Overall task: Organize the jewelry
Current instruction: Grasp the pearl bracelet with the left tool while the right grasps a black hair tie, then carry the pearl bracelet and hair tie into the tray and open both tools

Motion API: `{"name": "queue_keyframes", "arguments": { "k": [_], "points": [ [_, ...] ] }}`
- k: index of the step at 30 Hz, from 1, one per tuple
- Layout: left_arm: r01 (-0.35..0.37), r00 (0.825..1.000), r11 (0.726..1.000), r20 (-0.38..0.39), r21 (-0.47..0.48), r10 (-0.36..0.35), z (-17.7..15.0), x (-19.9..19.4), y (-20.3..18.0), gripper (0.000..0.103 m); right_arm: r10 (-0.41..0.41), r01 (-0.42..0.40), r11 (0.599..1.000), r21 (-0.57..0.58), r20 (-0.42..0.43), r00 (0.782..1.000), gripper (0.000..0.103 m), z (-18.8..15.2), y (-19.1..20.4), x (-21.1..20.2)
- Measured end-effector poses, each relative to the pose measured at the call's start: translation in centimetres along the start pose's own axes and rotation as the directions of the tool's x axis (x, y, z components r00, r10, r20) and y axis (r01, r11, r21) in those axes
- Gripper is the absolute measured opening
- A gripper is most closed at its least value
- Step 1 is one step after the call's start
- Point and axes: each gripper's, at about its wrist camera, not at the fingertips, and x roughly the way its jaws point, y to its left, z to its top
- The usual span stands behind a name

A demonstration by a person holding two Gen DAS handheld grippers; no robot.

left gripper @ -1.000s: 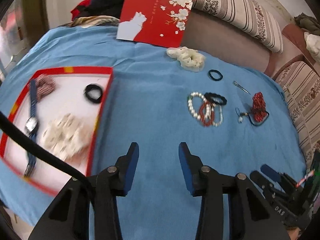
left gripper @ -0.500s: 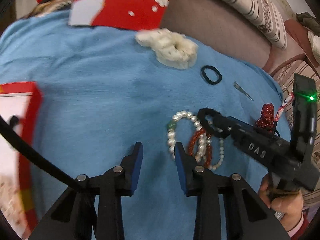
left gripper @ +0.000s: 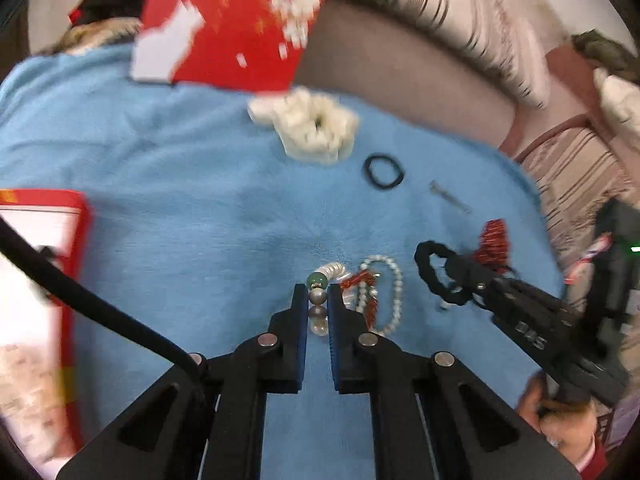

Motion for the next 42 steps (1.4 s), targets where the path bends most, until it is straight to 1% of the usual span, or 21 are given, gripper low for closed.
{"name": "queue_keyframes", "arguments": {
  "k": [1,3,5,7,9,11,14,17,20,23,24,26,29,30,32,33,34,36,38,40,42],
  "points": [
    [0.005,1.0,1.0,0.026,0.007,-0.005,-0.2,-1.9,0.5,0.009,0.01,-0.01,1.0,-0.011,0.005,1.0,0.009,-0.1,0.7,-0.7],
    [-0.012,0.998,1.0,0.054,0.007,0.012,-0.4,-5.3,2.0,0.009,0.034,-0.033,0.999,-0.038,0.015,0.999,0.009,-0.3,2.4,-1.8],
    [-0.038,0.996,0.999,0.08,0.0,0.037,-0.6,-8.3,3.9,0.009,0.069,-0.068,0.995,-0.067,0.016,0.998,0.009,-0.6,4.7,-2.8],
    [-0.08,0.991,0.997,0.107,-0.019,0.082,-0.4,-10.9,6.3,0.009,0.1,-0.099,0.99,-0.098,0.013,0.995,0.009,-1.0,7.0,-3.5],
    [-0.139,0.981,0.989,0.127,-0.041,0.143,-0.2,-12.6,8.6,0.009,0.133,-0.131,0.981,-0.141,0.008,0.991,0.009,-1.5,9.9,-3.9],
    [-0.164,0.976,0.984,0.129,-0.075,0.173,0.1,-13.4,11.1,0.009,0.165,-0.163,0.97,-0.181,-0.004,0.986,0.009,-2.0,12.8,-3.9],
    [-0.205,0.969,0.973,0.119,-0.108,0.218,0.0,-13.4,14.1,0.009,0.193,-0.194,0.953,-0.233,-0.027,0.981,0.009,-2.4,16.7,-3.1],
    [-0.246,0.96,0.956,0.094,-0.158,0.262,0.0,-12.2,17.7,0.009,0.21,-0.217,0.935,-0.282,-0.056,0.976,0.009,-2.6,21.1,-1.5],
    [-0.26,0.958,0.943,0.066,-0.208,0.279,-0.1,-11.0,21.3,0.009,0.21,-0.227,0.918,-0.326,-0.087,0.974,0.009,-2.8,24.6,0.5],
    [-0.264,0.958,0.935,0.048,-0.238,0.283,-0.1,-9.9,23.6,0.009,0.19,-0.22,0.905,-0.363,-0.119,0.975,0.009,-3.3,27.3,3.0],
    [-0.276,0.955,0.93,0.042,-0.242,0.294,-0.1,-9.6,24.3,0.009,0.182,-0.216,0.904,-0.37,-0.126,0.975,0.009,-3.4,27.8,3.8],
    [-0.318,0.941,0.915,0.036,-0.25,0.337,0.2,-9.3,25.6,0.009,0.169,-0.213,0.903,-0.374,-0.147,0.975,0.009,-3.5,29.0,5.7],
    [-0.338,0.933,0.908,0.036,-0.246,0.357,0.4,-9.3,26.5,0.009,0.159,-0.215,0.906,-0.364,-0.177,0.971,0.011,-3.6,29.7,7.8],
    [-0.342,0.931,0.907,0.039,-0.245,0.362,0.5,-9.4,26.7,0.011,0.157,-0.214,0.909,-0.358,-0.183,0.97,0.011,-3.6,29.9,8.2],
    [-0.329,0.935,0.913,0.054,-0.242,0.351,0.3,-10.2,26.7,0.015,0.151,-0.209,0.914,-0.347,-0.187,0.971,0.012,-3.2,30.1,8.8],
    [-0.328,0.935,0.913,0.058,-0.242,0.351,0.3,-10.4,26.5,0.017,0.152,-0.21,0.915,-0.345,-0.186,0.971,0.015,-3.1,30.2,8.8],
    [-0.329,0.933,0.913,0.066,-0.239,0.354,0.2,-11.0,26.2,0.018,0.15,-0.206,0.914,-0.35,-0.182,0.972,0.024,-3.0,30.3,8.6],
    [-0.331,0.93,0.916,0.089,-0.226,0.358,-0.2,-12.1,25.3,0.023,0.144,-0.192,0.908,-0.371,-0.152,0.978,0.033,-2.9,30.3,7.6],
    [-0.337,0.924,0.915,0.109,-0.22,0.367,-0.6,-13.4,24.1,0.031,0.136,-0.175,0.907,-0.382,-0.129,0.982,0.035,-2.9,29.9,6.6],
    [-0.34,0.92,0.915,0.125,-0.216,0.372,-1.1,-14.4,23.0,0.033,0.132,-0.169,0.911,-0.375,-0.12,0.984,0.035,-2.8,29.2,5.6],
    [-0.336,0.92,0.92,0.139,-0.199,0.366,-1.7,-15.4,21.5,0.033,0.128,-0.156,0.918,-0.365,-0.1,0.987,0.035,-2.8,28.2,4.3]
  ]
}}
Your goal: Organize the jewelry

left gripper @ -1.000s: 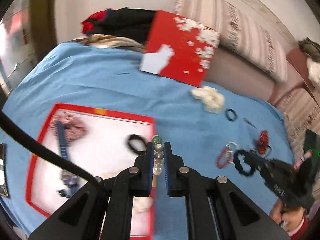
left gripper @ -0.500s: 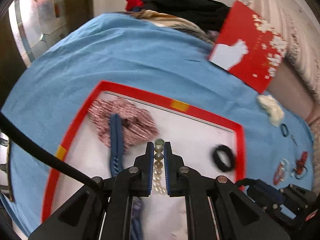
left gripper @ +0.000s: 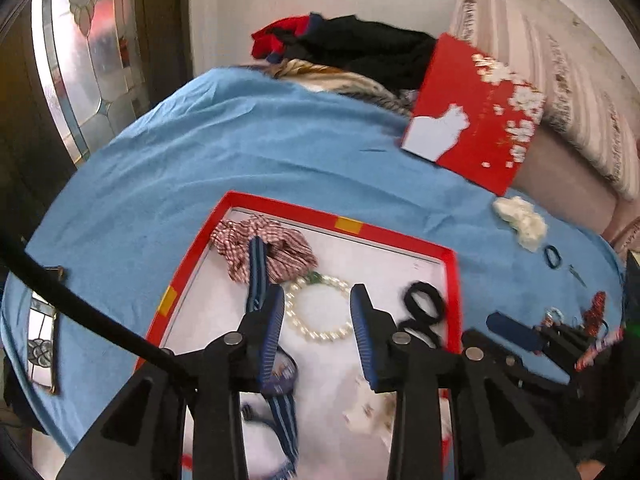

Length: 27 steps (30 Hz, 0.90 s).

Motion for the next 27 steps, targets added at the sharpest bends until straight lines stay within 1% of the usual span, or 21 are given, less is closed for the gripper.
{"name": "queue_keyframes", "arguments": {
  "k": [2,6,9,13,17,21,23,27],
  "points": [
    [0.005,1.0,1.0,0.014,0.013,-0.006,-0.8,-1.6,-1.0,0.034,0.004,-0.004,1.0,0.021,0.013,1.0,0.035,-0.8,-1.0,-1.7],
    [-0.005,0.999,0.999,0.047,0.04,0.003,-2.9,-4.8,-3.4,0.043,-0.016,0.014,0.999,0.041,0.036,0.999,0.037,-3.8,-3.1,-5.5],
    [-0.007,0.999,0.998,0.051,0.061,0.004,-4.9,-6.5,-5.6,0.046,-0.041,0.038,0.996,0.079,0.039,0.998,0.038,-7.1,-5.3,-8.2],
    [0.029,0.999,0.997,0.028,0.071,-0.031,-7.5,-7.9,-8.3,0.047,-0.087,0.082,0.985,0.151,0.028,0.996,0.038,-11.7,-8.5,-11.0],
    [0.054,0.998,0.996,0.012,0.07,-0.055,-10.4,-8.9,-11.1,0.049,-0.127,0.119,0.962,0.245,0.016,0.992,0.039,-16.8,-11.8,-13.7],
    [0.071,0.997,0.995,-0.017,0.075,-0.07,-13.2,-9.1,-13.4,0.049,-0.159,0.148,0.933,0.329,0.007,0.987,0.04,-20.5,-14.4,-15.5],
    [0.081,0.996,0.994,-0.04,0.08,-0.078,-14.6,-8.9,-14.6,0.049,-0.179,0.166,0.915,0.367,0.001,0.984,0.041,-22.1,-15.7,-16.4],
    [0.095,0.993,0.989,-0.079,0.111,-0.086,-16.5,-8.6,-16.6,0.049,-0.193,0.176,0.885,0.43,-0.004,0.981,0.042,-24.2,-17.5,-17.4]
  ]
}}
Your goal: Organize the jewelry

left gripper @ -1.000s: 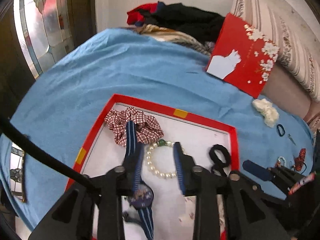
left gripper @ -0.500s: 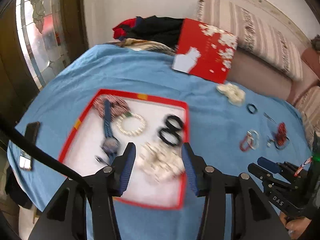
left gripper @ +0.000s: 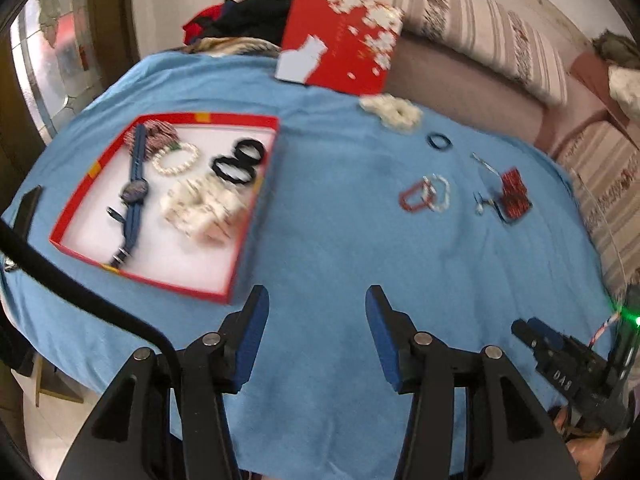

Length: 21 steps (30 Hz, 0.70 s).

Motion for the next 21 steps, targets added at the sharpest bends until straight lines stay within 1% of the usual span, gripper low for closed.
{"name": "queue_keyframes", "arguments": {
  "k": [4,9,12,18,21],
  "points": [
    [-0.004,1.0,0.999,-0.01,0.041,0.005,-1.0,0.0,-1.6,0.049,-0.008,0.008,0.999,0.032,0.009,1.0,0.043,-0.5,-1.4,-0.5],
    [-0.021,1.0,0.998,-0.004,0.067,0.021,-1.6,-0.3,-2.5,0.049,-0.003,0.002,0.999,0.05,0.014,1.0,0.044,-1.0,-2.0,-0.7],
    [-0.03,1.0,0.997,0.002,0.074,0.03,-1.8,-0.4,-2.7,0.049,-0.004,0.003,0.999,0.045,0.012,1.0,0.044,-1.2,-1.8,-0.6],
    [-0.076,0.997,0.991,0.022,0.113,0.074,-2.1,-0.4,-3.4,0.049,-0.019,0.019,1.0,0.003,0.016,1.0,0.044,-1.4,-0.6,-0.5],
    [-0.081,0.997,0.989,0.024,0.122,0.078,-2.2,-0.3,-3.5,0.049,-0.023,0.023,1.0,-0.007,0.017,1.0,0.045,-1.3,-0.3,-0.4]
  ]
}}
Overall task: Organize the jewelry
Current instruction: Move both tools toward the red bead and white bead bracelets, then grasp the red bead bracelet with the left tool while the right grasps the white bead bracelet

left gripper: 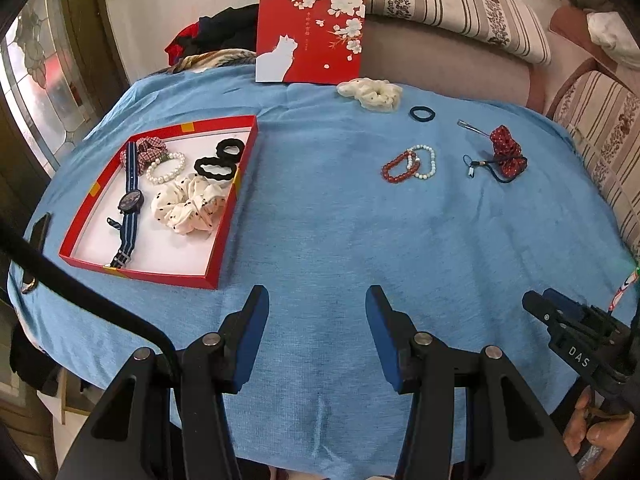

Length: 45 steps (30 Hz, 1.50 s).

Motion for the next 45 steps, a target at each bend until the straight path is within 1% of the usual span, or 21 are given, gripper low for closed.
{"name": "queue_keyframes", "arguments": {
  "k": [10,20,23,25,28,29,30,31,34,37,38,40,41,42,44,45],
  "points": [
    [0.0,1.0,1.0,-0.025,0.008,0.0,0.1,1.4,-0.1,0.049,-0.005,0.005,1.0,0.009,-0.014,1.0,0.047,0.2,-0.2,0.9],
    [-0.005,0.997,1.0,-0.073,0.006,0.006,0.8,4.6,-0.2,0.049,0.0,0.001,1.0,0.016,-0.031,1.0,0.047,1.3,-0.9,2.6],
    [-0.013,0.997,1.0,-0.079,0.013,0.014,1.7,6.0,-0.1,0.049,0.005,-0.004,1.0,0.008,-0.032,0.999,0.047,2.1,-0.8,3.3],
    [0.007,0.997,1.0,-0.081,0.009,-0.006,2.7,6.9,0.1,0.049,0.008,-0.008,1.0,-0.005,-0.03,1.0,0.047,3.3,-0.7,3.8],
    [0.067,0.994,0.998,-0.082,-0.014,-0.068,5.0,8.6,0.4,0.049,0.025,-0.025,0.999,-0.02,-0.009,1.0,0.047,5.6,-0.3,4.3],
    [0.092,0.992,0.996,-0.081,-0.019,-0.093,5.8,9.2,0.3,0.047,0.036,-0.036,0.999,-0.024,0.0,0.999,0.047,6.6,-0.2,4.5],
    [0.124,0.989,0.992,-0.075,-0.025,-0.126,7.0,10.1,0.2,0.044,0.042,-0.042,0.999,-0.025,0.006,0.999,0.047,7.2,-0.1,4.7],
    [0.138,0.987,0.99,-0.073,-0.026,-0.14,7.8,10.7,0.0,0.042,0.051,-0.051,0.998,-0.027,0.015,0.999,0.047,8.3,0.1,5.1],
    [0.187,0.98,0.982,-0.064,-0.014,-0.188,10.2,12.7,-1.1,0.041,0.067,-0.066,0.997,-0.039,0.027,0.997,0.047,11.0,0.6,6.6],
    [0.219,0.973,0.976,-0.081,0.011,-0.218,12.0,15.3,-2.7,0.041,0.085,-0.085,0.996,-0.043,0.018,0.996,0.047,13.3,1.0,8.5],
    [0.232,0.969,0.972,-0.096,0.017,-0.23,12.5,16.4,-3.2,0.04,0.091,-0.091,0.995,-0.042,0.008,0.996,0.047,14.2,1.2,9.5],
    [0.251,0.961,0.968,-0.124,0.025,-0.246,13.0,18.2,-3.8,0.032,0.093,-0.094,0.995,-0.043,-0.006,0.996,0.047,15.1,1.2,10.7],
    [0.251,0.959,0.967,-0.145,0.028,-0.245,13.3,19.3,-4.1,0.025,0.093,-0.093,0.995,-0.045,-0.014,0.996,0.047,15.5,1.3,11.3],
    [0.253,0.957,0.967,-0.153,0.028,-0.246,13.4,20.0,-4.3,0.022,0.09,-0.091,0.995,-0.048,-0.023,0.996,0.047,15.9,1.4,12.1],
    [0.276,0.954,0.961,-0.129,0.025,-0.27,13.9,20.2,-4.6,0.022,0.086,-0.088,0.994,-0.057,-0.037,0.996,0.047,16.3,1.5,13.2],
    [0.286,0.951,0.958,-0.133,0.025,-0.281,14.3,20.4,-4.8,0.022,0.088,-0.09,0.994,-0.059,-0.041,0.995,0.047,16.5,1.5,13.6]
  ]
}}
